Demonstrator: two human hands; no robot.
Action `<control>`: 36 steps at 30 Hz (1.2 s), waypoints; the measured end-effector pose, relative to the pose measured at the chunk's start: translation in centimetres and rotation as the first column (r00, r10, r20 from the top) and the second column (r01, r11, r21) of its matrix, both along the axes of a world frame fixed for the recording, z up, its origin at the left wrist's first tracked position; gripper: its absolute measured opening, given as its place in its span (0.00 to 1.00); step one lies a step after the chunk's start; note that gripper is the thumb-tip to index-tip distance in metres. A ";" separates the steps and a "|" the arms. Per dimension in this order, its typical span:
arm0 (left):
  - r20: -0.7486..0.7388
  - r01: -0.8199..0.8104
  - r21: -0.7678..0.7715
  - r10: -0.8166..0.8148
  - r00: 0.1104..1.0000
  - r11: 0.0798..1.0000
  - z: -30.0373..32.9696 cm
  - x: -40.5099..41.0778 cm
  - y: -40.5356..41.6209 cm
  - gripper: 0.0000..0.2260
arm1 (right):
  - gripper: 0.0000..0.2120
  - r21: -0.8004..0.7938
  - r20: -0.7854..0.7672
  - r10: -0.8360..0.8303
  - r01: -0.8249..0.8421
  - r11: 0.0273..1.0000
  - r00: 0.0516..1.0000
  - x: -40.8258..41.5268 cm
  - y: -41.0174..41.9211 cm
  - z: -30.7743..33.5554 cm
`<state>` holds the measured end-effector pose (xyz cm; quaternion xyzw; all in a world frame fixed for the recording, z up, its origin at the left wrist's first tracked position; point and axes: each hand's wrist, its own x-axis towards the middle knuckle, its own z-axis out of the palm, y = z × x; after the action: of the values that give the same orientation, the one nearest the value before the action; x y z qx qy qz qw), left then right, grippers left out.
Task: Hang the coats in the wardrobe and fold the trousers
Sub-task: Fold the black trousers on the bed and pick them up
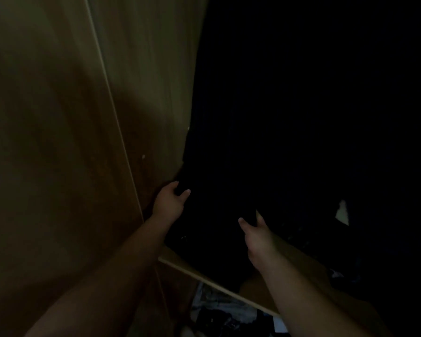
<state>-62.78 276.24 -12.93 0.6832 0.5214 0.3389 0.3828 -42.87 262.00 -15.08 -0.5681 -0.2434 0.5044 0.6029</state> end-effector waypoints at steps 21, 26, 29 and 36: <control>-0.737 0.373 0.005 -0.249 0.629 0.928 -5.3 6.4 4.5 0.28 | 0.54 -0.279 0.954 0.272 0.047 0.959 0.125 0.3 6.1 -6.3; -0.727 0.373 0.019 -0.244 0.642 0.928 -5.5 6.6 4.6 0.28 | 0.43 -0.265 0.951 0.256 0.028 0.964 0.174 0.4 6.0 -6.2; -0.727 0.383 0.072 -0.215 0.653 0.921 -5.0 6.0 3.7 0.28 | 0.37 -0.237 0.951 0.233 -0.007 0.971 0.204 0.4 5.1 -5.2; -0.670 0.441 0.305 -0.139 0.730 0.844 -1.1 5.2 -4.6 0.27 | 0.29 -0.068 0.980 0.065 0.010 0.998 0.189 -0.1 -3.5 -1.3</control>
<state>-57.61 271.67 -14.05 0.8991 0.4095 0.1370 0.0711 -42.96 258.53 -16.42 -0.7721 -0.5667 0.0449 0.2841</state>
